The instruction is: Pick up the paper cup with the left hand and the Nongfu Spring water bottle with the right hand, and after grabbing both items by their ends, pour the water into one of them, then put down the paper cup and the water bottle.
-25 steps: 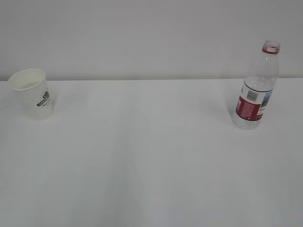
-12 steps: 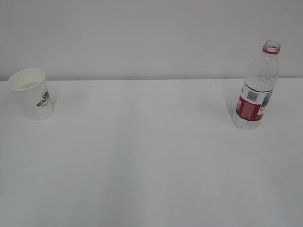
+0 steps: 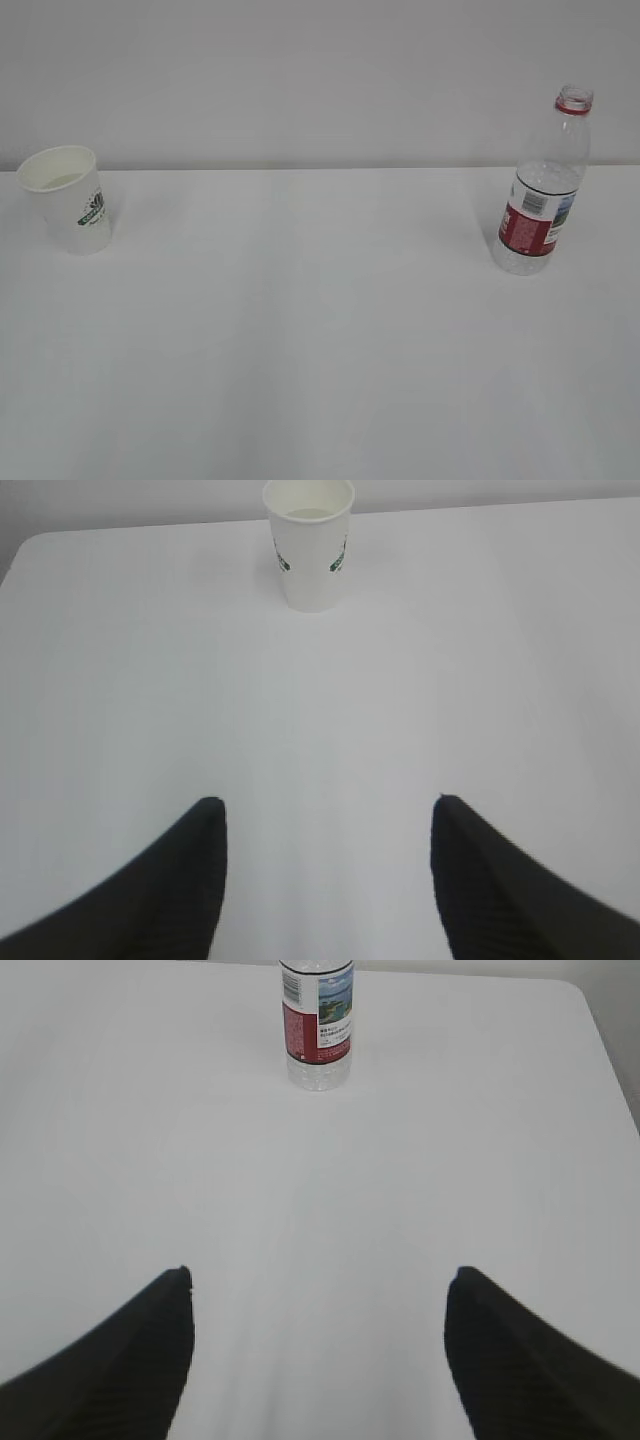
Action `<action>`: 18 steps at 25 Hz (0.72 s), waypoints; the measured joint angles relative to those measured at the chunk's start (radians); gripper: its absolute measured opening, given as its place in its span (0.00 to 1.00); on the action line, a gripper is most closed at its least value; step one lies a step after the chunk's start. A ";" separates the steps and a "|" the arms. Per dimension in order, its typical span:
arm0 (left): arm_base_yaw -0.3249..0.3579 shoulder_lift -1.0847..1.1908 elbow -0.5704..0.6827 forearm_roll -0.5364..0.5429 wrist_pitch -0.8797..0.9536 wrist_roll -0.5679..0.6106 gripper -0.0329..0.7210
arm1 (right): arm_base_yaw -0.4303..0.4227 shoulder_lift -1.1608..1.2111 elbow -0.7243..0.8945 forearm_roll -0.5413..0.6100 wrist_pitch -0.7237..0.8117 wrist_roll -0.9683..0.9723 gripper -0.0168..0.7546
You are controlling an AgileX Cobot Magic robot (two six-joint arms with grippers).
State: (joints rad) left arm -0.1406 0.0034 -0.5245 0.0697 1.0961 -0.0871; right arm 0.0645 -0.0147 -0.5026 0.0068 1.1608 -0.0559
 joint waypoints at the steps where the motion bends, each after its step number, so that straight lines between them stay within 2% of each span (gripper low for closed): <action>1: 0.000 0.000 0.000 0.000 0.000 0.000 0.66 | 0.000 0.000 0.002 0.000 -0.002 0.000 0.79; 18: 0.000 0.000 0.000 0.000 0.000 0.000 0.66 | 0.000 0.000 0.004 0.000 -0.008 0.002 0.78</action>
